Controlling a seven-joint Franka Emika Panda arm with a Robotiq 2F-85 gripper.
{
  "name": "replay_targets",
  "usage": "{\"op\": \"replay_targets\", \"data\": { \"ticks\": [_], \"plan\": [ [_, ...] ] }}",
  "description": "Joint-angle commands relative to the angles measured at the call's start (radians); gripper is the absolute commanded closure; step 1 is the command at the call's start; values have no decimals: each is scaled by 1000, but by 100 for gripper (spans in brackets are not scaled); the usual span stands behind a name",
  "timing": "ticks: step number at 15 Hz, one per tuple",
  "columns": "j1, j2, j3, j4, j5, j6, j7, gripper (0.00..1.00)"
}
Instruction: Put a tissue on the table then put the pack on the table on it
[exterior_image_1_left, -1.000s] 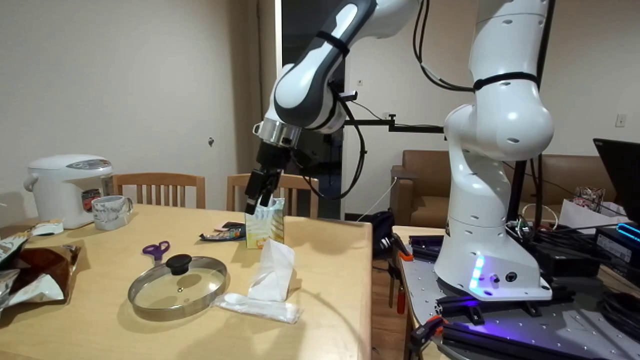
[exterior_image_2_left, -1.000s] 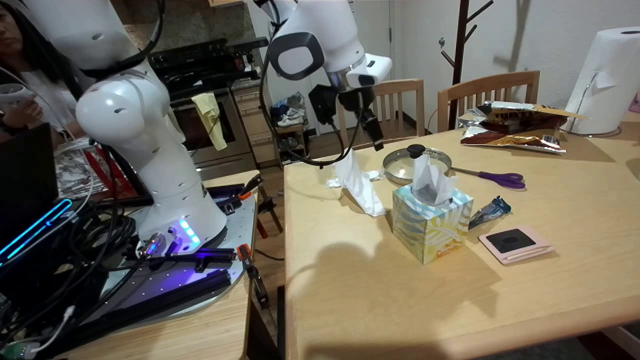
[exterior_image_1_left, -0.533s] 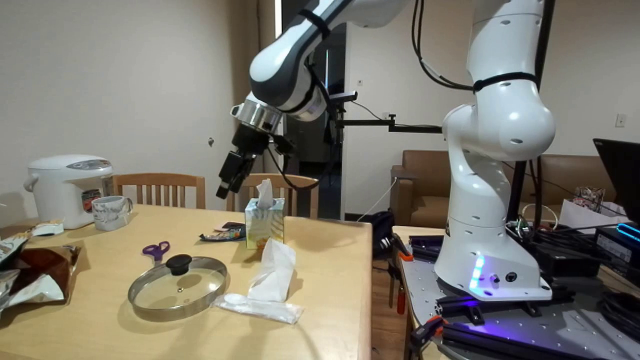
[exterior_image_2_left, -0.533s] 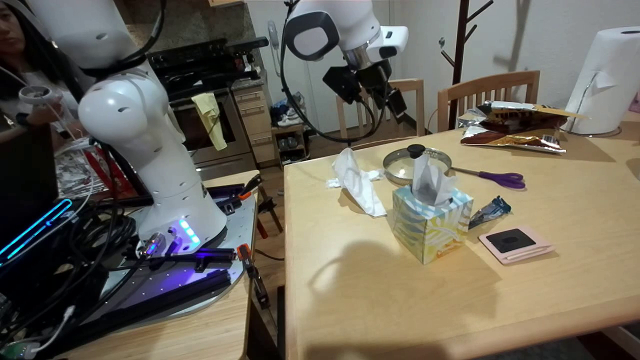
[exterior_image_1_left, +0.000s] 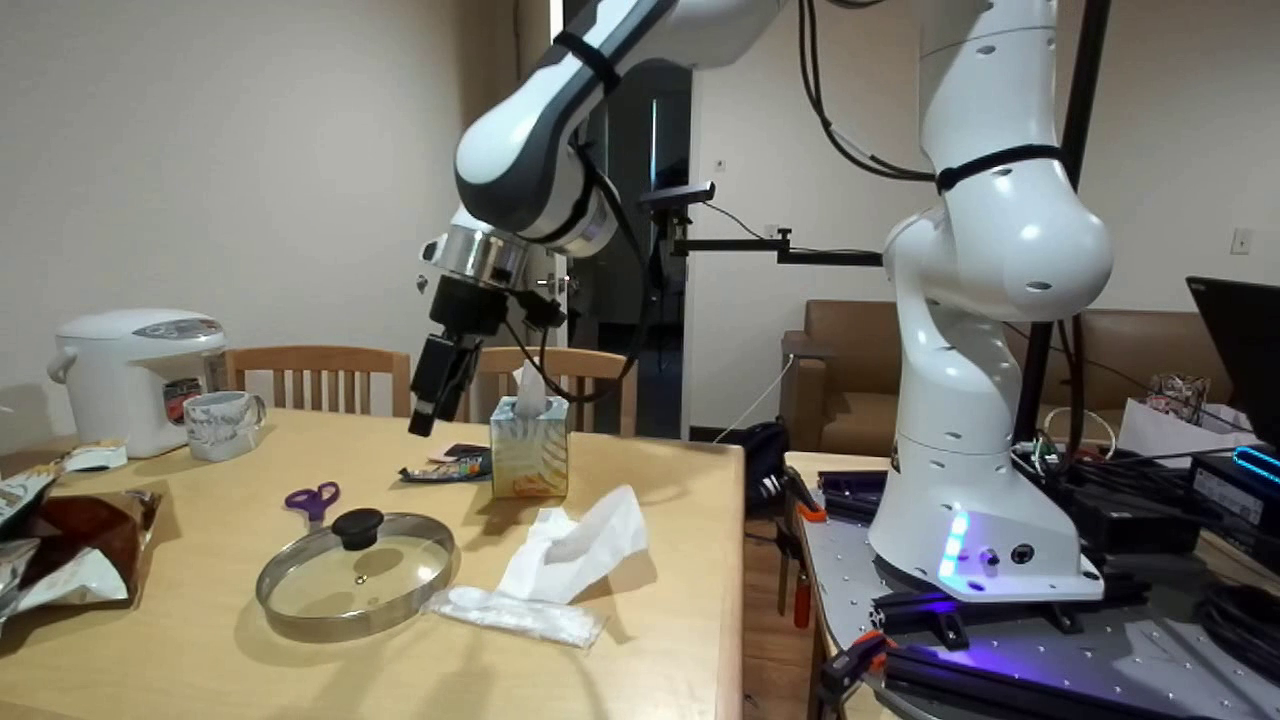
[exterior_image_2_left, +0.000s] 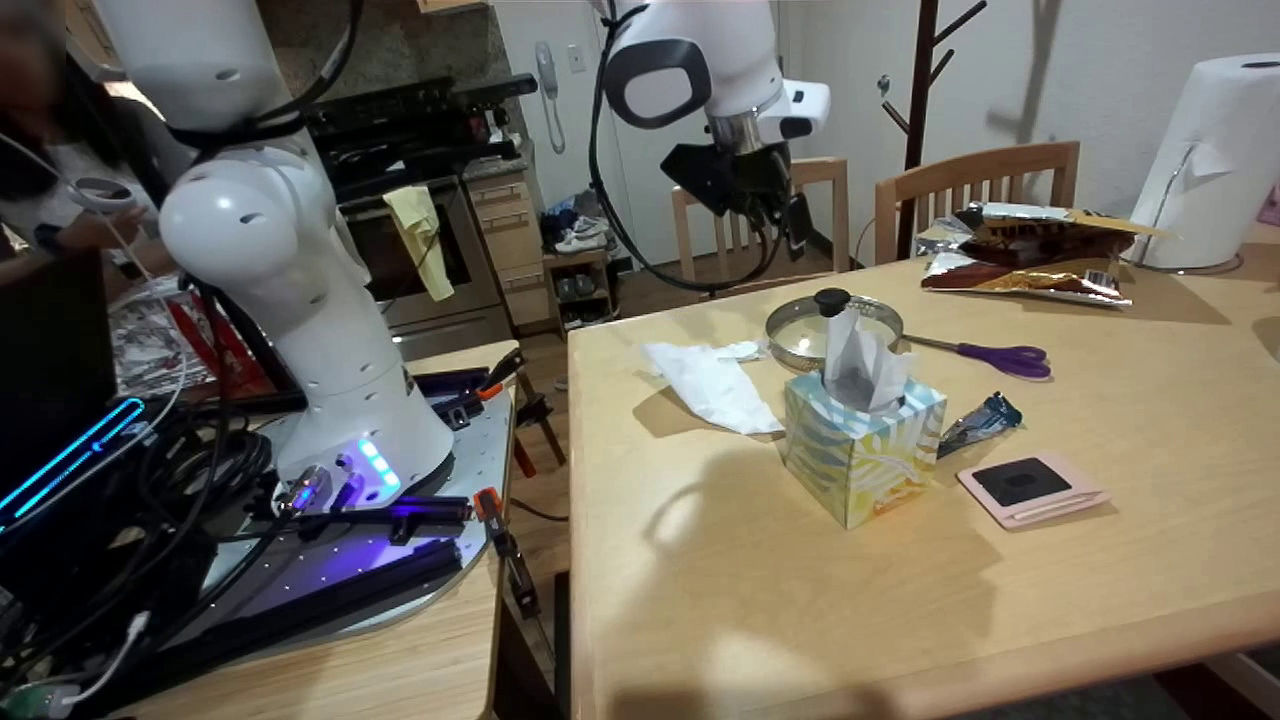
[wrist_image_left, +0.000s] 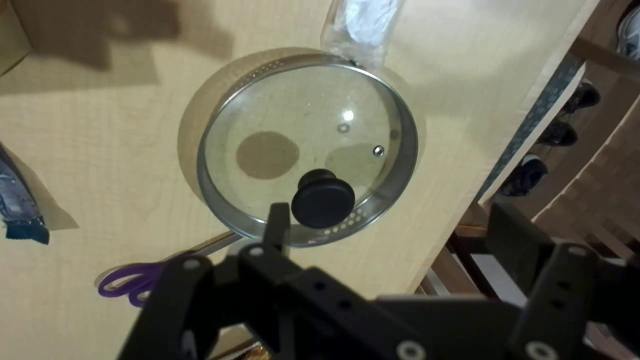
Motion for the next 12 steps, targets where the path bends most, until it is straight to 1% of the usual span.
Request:
{"op": "replay_targets", "data": {
  "ticks": [1, 3, 6, 9, 10, 12],
  "plan": [
    [-64, 58, 53, 39, -195, -59, 169, 0],
    [-74, 72, 60, 52, -297, -107, 250, 0],
    [-82, 75, 71, 72, -390, -191, 316, 0],
    [-81, 74, 85, 87, -402, -230, 370, 0],
    [-88, 84, 100, 101, -372, -248, 353, 0],
    [-100, 120, 125, 129, -309, -241, 328, 0]
  ]
}}
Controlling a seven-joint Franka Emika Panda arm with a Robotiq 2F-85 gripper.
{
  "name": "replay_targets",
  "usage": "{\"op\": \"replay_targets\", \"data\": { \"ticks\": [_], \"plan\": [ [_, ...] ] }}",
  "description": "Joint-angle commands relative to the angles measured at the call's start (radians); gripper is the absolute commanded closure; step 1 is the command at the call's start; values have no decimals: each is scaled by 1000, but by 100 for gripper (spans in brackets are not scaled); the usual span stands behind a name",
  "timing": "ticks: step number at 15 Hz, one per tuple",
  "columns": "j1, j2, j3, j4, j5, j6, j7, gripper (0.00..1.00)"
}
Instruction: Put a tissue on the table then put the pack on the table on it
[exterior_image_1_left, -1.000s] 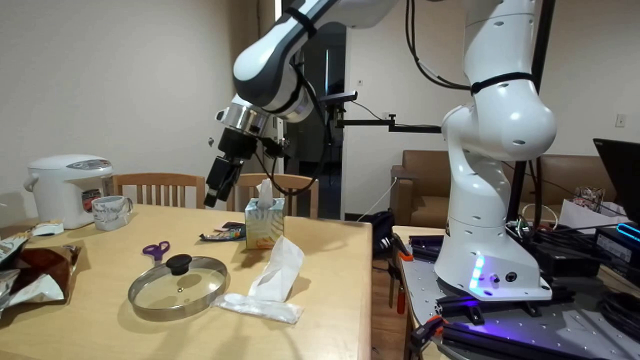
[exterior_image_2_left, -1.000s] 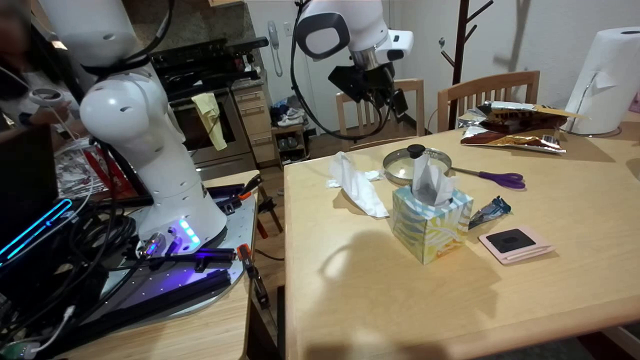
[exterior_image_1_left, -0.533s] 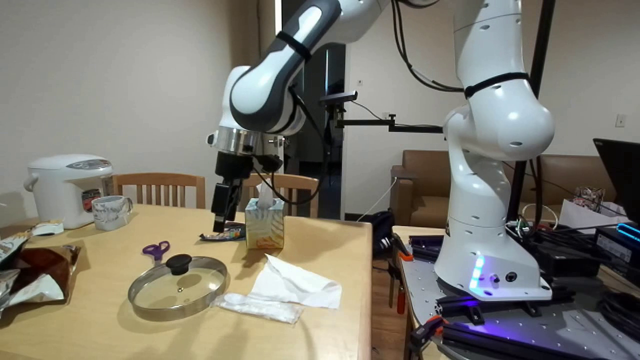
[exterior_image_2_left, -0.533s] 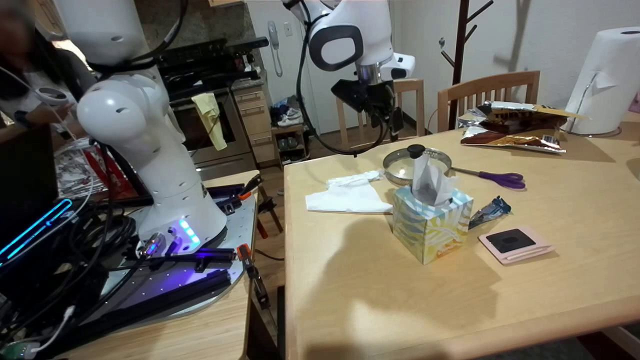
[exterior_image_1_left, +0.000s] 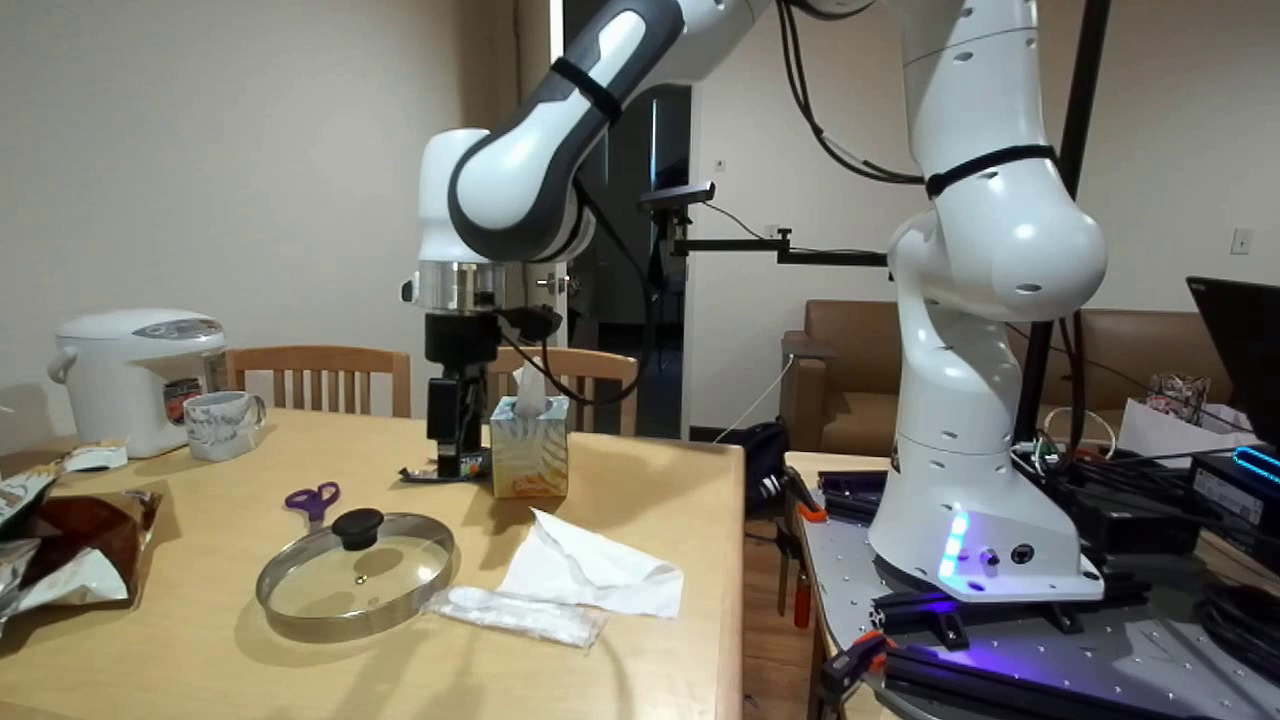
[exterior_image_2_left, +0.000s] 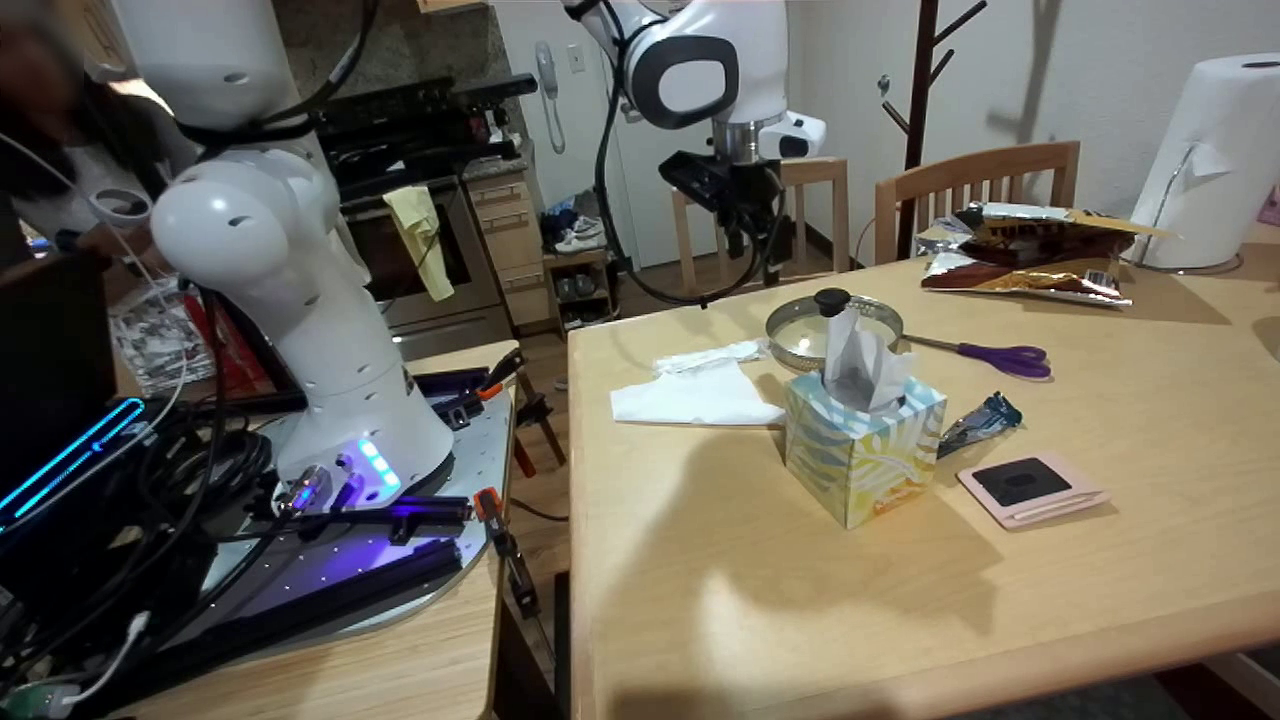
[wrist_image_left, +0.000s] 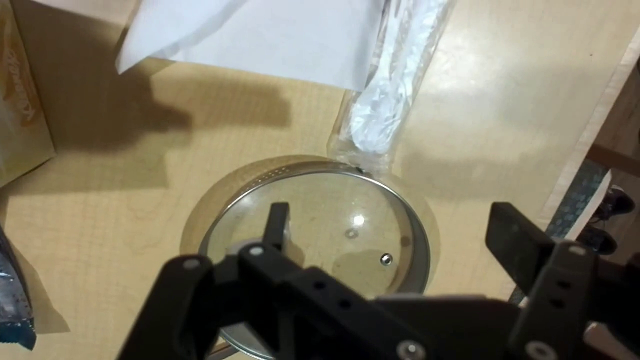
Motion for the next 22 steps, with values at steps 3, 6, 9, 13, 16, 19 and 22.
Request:
{"op": "replay_targets", "data": {
  "ticks": [3, 6, 9, 13, 16, 19, 22],
  "plan": [
    [-48, 136, 80, 102, 132, 2, 12, 0],
    [-62, 217, 96, 121, 155, 14, 19, 0],
    [-40, 268, 57, 100, 65, 43, 90, 0],
    [-32, 313, 40, 80, -4, 45, 143, 0],
    [-32, 322, 49, 81, -17, 48, 162, 0],
    [-18, 314, 50, 82, -24, 51, 181, 0],
    [-11, 309, 59, 78, -26, 66, 189, 0]
  ]
}}
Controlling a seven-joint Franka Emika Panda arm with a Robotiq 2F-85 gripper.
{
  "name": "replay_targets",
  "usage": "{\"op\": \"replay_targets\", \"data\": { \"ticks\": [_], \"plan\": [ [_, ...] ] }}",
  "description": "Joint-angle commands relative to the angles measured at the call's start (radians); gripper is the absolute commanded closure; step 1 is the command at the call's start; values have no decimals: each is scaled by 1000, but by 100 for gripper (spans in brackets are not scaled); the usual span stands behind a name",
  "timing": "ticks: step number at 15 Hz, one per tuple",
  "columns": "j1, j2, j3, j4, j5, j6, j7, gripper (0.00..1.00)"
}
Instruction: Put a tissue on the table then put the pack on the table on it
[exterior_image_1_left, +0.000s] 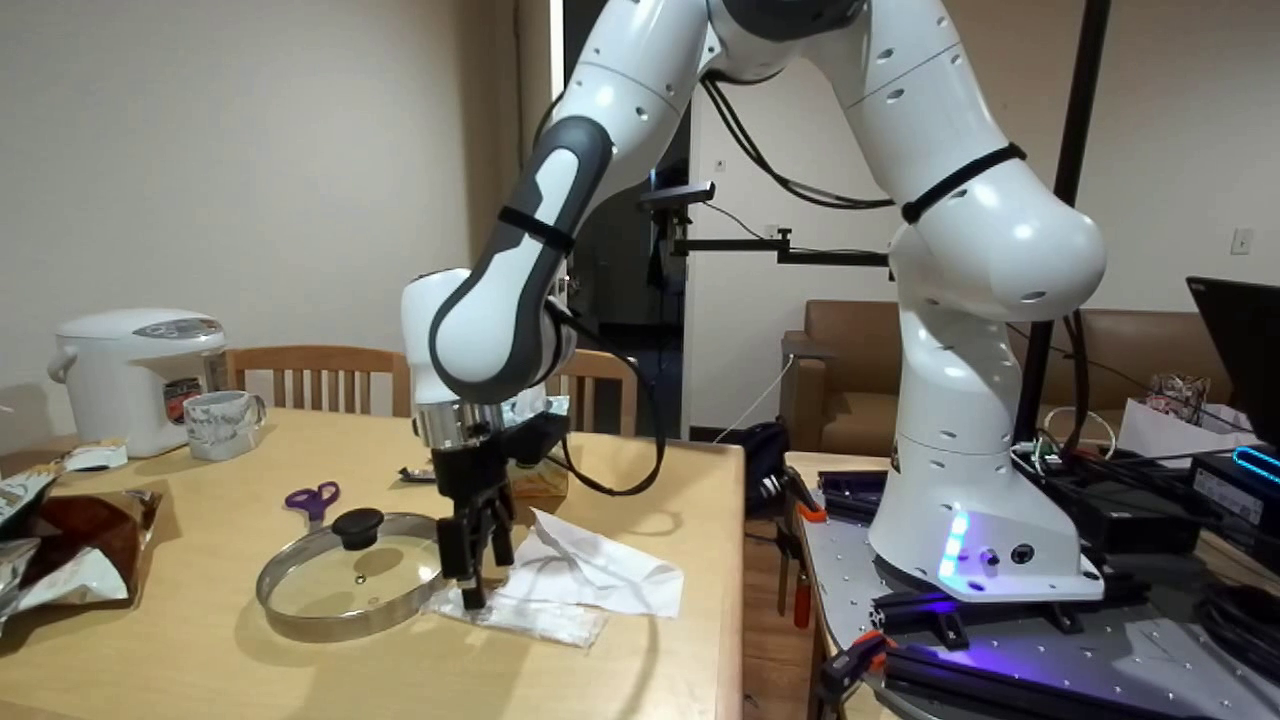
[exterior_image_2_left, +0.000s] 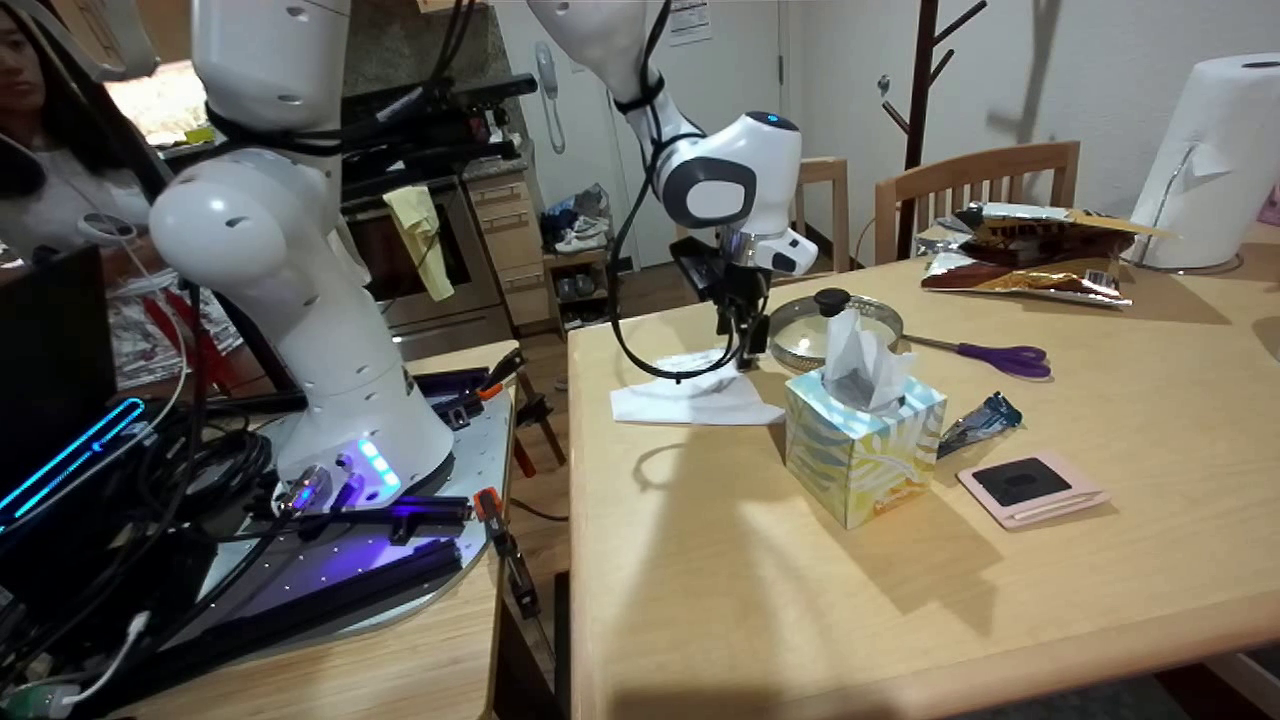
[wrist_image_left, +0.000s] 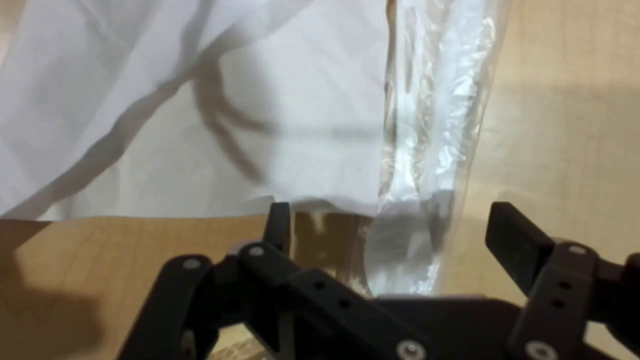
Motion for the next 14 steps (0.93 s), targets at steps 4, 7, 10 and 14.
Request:
{"op": "replay_targets", "data": {
  "ticks": [4, 7, 10, 14],
  "plan": [
    [38, -6, 3, -12, -54, 36, 89, 0],
    [57, 0, -8, -8, -82, 29, 132, 0],
    [69, 12, -18, -3, -108, 27, 154, 0],
    [71, 26, -25, 2, -134, 31, 166, 0]
  ]
}}
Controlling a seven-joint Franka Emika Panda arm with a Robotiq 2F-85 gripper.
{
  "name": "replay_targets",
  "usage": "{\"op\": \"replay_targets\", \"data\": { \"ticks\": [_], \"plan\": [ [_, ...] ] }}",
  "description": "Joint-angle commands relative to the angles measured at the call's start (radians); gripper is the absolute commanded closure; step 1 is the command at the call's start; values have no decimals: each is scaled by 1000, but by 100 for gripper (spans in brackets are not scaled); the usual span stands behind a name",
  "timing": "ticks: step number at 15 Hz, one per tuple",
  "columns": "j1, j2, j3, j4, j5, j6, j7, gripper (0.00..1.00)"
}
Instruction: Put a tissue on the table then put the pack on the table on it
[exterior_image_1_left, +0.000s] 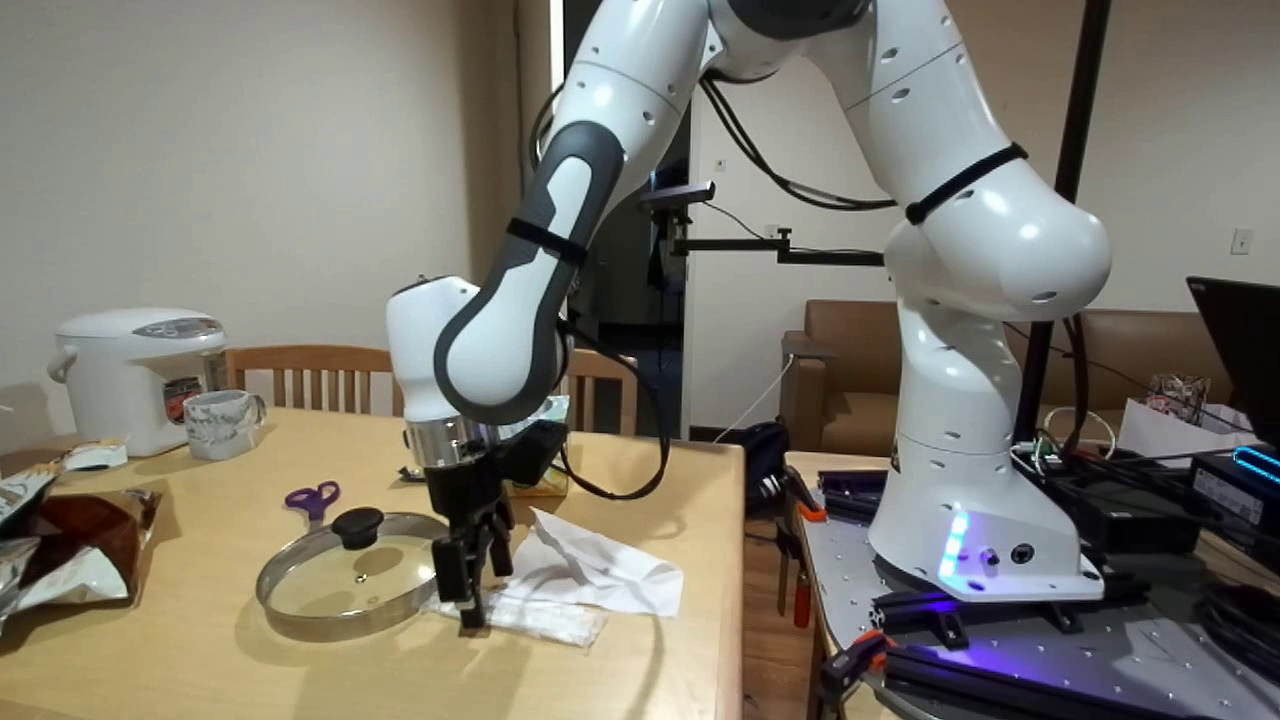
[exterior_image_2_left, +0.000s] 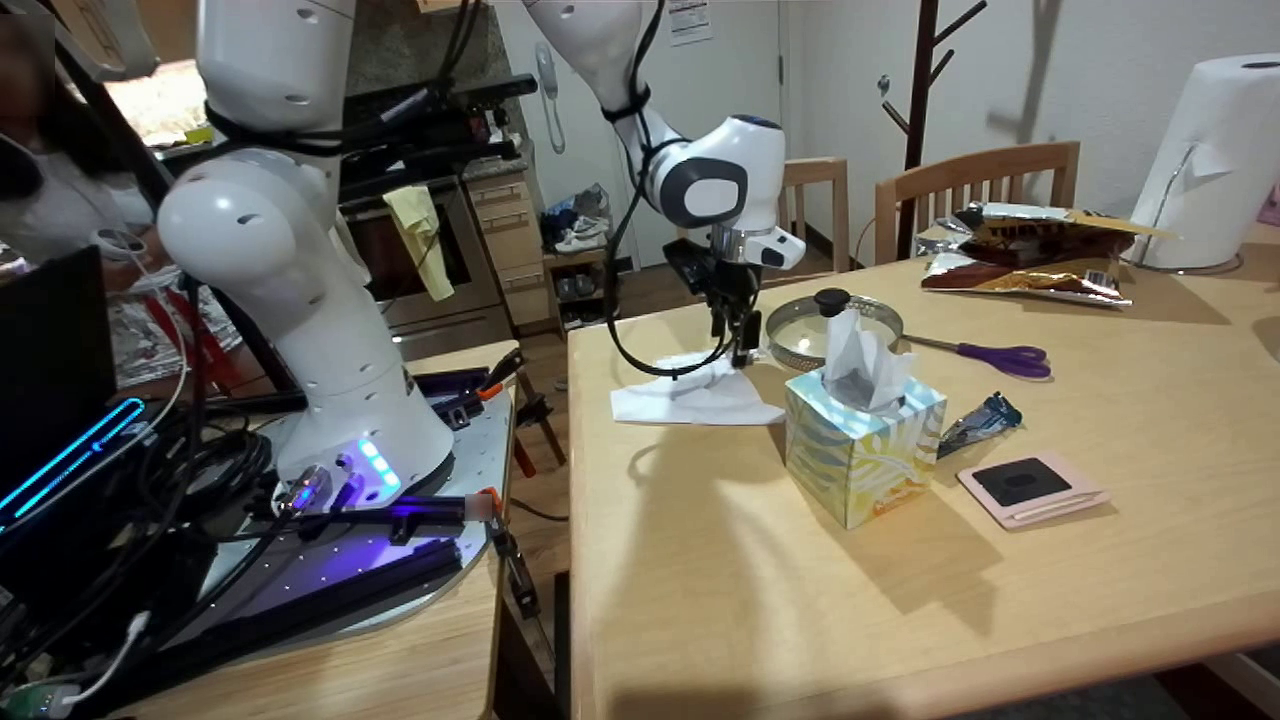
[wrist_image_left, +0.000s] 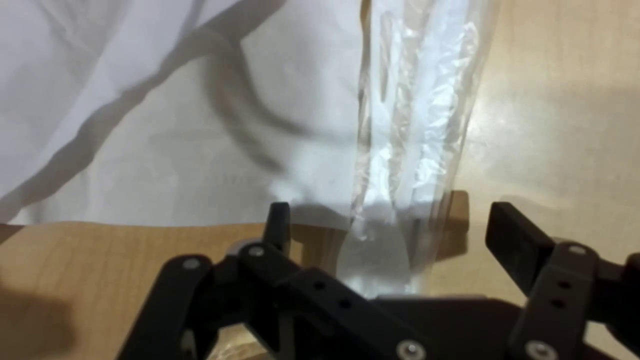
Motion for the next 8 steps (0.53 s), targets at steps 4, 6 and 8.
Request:
{"op": "replay_targets", "data": {
  "ticks": [4, 6, 8],
  "plan": [
    [-3, 14, 10, 7, -19, 16, 26, 0],
    [-4, 13, 14, 8, -16, 18, 26, 0],
    [-4, 14, 18, 10, -14, 20, 25, 0]
  ]
}}
